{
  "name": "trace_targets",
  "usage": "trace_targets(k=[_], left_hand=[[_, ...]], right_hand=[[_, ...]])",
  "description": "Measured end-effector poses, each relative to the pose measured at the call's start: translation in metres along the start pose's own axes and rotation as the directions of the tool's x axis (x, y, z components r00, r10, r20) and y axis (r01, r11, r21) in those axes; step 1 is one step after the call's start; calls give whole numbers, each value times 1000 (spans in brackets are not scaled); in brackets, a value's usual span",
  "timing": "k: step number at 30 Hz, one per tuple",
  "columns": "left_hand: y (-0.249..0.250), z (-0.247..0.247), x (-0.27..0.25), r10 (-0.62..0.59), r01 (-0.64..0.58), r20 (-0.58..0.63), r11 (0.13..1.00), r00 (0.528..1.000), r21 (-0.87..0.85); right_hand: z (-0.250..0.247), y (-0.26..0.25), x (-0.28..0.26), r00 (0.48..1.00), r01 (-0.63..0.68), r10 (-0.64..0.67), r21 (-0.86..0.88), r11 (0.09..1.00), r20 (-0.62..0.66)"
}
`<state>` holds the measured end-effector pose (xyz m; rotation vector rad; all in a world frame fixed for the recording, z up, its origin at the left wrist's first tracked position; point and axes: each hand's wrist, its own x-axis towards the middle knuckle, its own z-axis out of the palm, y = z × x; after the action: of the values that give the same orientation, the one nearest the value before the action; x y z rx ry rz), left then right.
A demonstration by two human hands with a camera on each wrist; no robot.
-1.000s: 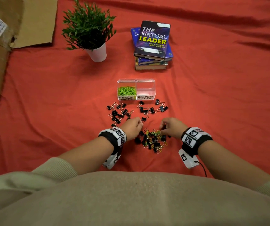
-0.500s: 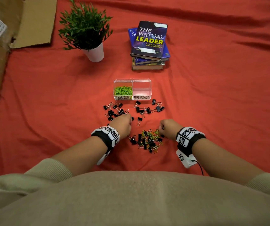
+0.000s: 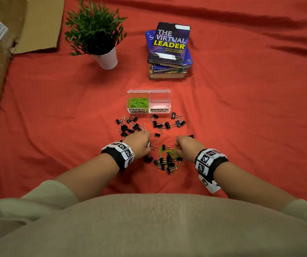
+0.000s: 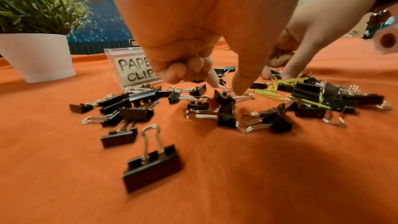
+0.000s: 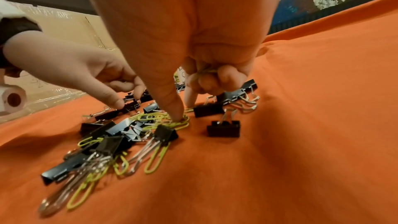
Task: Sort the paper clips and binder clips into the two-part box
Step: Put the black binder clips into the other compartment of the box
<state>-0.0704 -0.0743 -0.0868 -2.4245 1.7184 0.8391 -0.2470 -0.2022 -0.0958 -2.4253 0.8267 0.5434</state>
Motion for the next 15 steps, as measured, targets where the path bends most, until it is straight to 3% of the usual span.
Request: trace_targets(k=[4,9,15], left_hand=[[19,4,4,57,-58,-34,997,998,-56],[40,16,16,110,-110,-23,994,994,-9],[28,9,20,25,-28,-91,999,996,-34]], right_hand=[[4,-2,1,1000,6,-5,-57,998,19],[8,-7,1,999,-8,11,-89,996,31],[-2,-1,5,998,-58,54,156,986,27]])
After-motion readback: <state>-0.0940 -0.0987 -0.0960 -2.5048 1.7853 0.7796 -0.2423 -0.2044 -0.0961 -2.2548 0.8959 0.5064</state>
